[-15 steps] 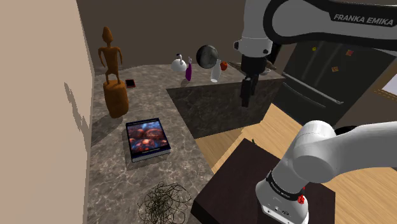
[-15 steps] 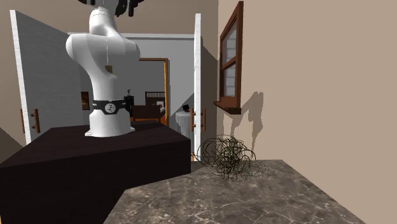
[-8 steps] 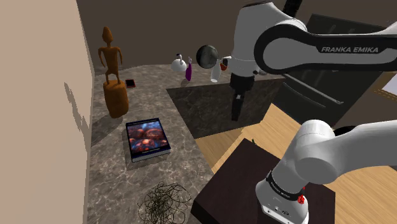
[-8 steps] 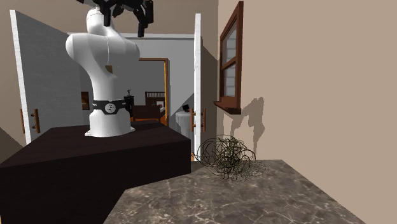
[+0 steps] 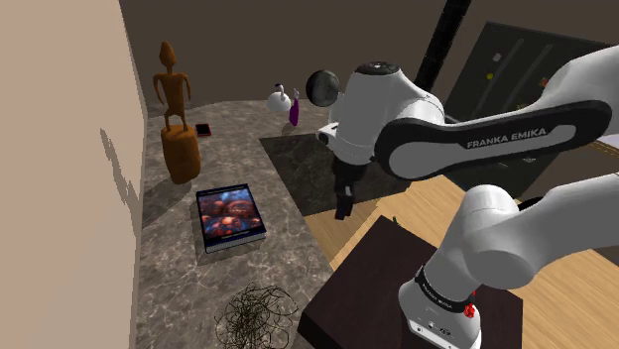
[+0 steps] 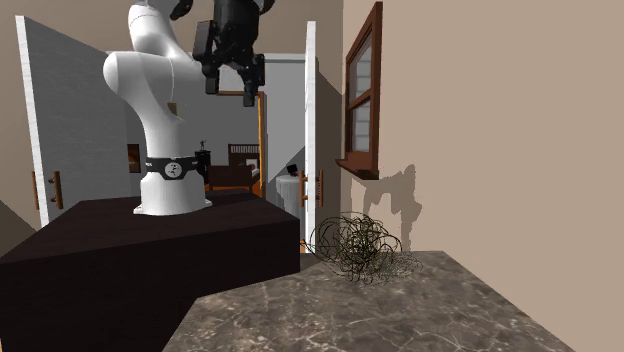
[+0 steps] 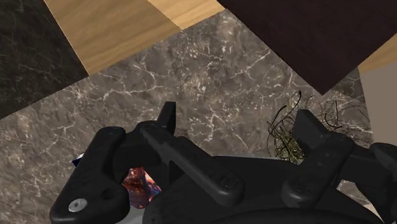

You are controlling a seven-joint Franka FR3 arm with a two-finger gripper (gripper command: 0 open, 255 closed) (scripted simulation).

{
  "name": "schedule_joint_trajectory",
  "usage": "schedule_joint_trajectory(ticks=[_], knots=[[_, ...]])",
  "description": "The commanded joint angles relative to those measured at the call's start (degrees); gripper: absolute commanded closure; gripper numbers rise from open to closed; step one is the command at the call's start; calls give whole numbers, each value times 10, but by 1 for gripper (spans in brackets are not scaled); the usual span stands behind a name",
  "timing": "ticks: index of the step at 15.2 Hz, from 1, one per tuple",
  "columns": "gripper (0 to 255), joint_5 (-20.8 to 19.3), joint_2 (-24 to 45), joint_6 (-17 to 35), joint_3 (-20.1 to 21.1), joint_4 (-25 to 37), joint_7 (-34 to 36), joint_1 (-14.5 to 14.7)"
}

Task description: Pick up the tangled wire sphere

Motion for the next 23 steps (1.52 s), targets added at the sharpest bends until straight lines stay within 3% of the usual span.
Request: schedule_joint_trajectory(ticks=[1,6,9,11,13,14,15,16,17,18,19,20,23], knots=[[0,3,20,68,13,-28,-10,20],[0,-9,107,237,42,-67,-38,50],[0,-33,177,344,67,-78,-44,53],[0,-67,230,415,94,-79,-35,39],[0,-136,286,484,139,-75,-1,-2],[0,-198,315,515,176,-69,37,-45],[0,-301,346,541,229,-57,105,-112],[0,-465,384,553,290,-33,223,-197],[0,-645,430,543,320,2,358,-244],[0,-775,473,527,313,33,456,-239],[0,-865,507,516,272,58,526,-192],[0,-896,518,514,250,67,550,-167],[0,-968,557,496,244,87,612,-161]])
